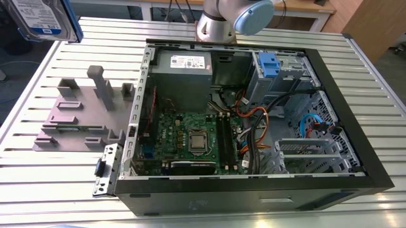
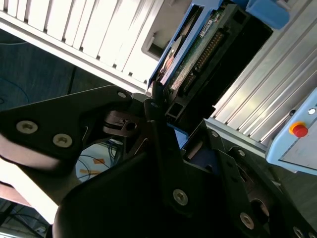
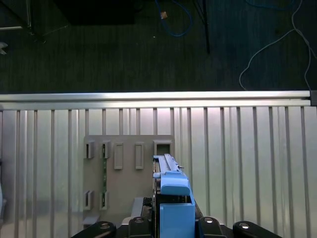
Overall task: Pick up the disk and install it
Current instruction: 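Pick up the disk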
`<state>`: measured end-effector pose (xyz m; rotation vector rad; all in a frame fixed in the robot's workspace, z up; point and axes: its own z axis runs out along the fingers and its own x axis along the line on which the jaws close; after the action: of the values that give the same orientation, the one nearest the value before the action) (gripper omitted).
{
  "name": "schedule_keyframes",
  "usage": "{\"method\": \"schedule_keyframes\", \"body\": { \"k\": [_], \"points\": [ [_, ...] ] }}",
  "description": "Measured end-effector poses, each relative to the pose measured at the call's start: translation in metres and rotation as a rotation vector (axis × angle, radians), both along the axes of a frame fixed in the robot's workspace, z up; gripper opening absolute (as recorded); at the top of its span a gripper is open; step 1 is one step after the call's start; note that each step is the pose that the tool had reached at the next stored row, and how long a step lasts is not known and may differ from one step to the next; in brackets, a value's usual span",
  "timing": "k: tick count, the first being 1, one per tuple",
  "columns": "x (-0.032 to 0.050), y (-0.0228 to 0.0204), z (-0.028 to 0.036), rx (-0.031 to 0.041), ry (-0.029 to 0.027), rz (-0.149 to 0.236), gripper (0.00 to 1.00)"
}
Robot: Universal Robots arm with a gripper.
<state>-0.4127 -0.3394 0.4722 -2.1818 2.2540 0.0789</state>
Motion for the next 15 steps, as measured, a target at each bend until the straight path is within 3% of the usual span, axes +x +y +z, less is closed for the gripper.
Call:
{"method": "schedule_keyframes", "body": {
  "k": [6,15],
  "points": [
    [0.0,0.0,0.0051,0.0,0.0,0.0,0.37],
    [0.0001,0.0,0.0057,-0.0001,0.0001,0.0,0.37]
  ]
}}
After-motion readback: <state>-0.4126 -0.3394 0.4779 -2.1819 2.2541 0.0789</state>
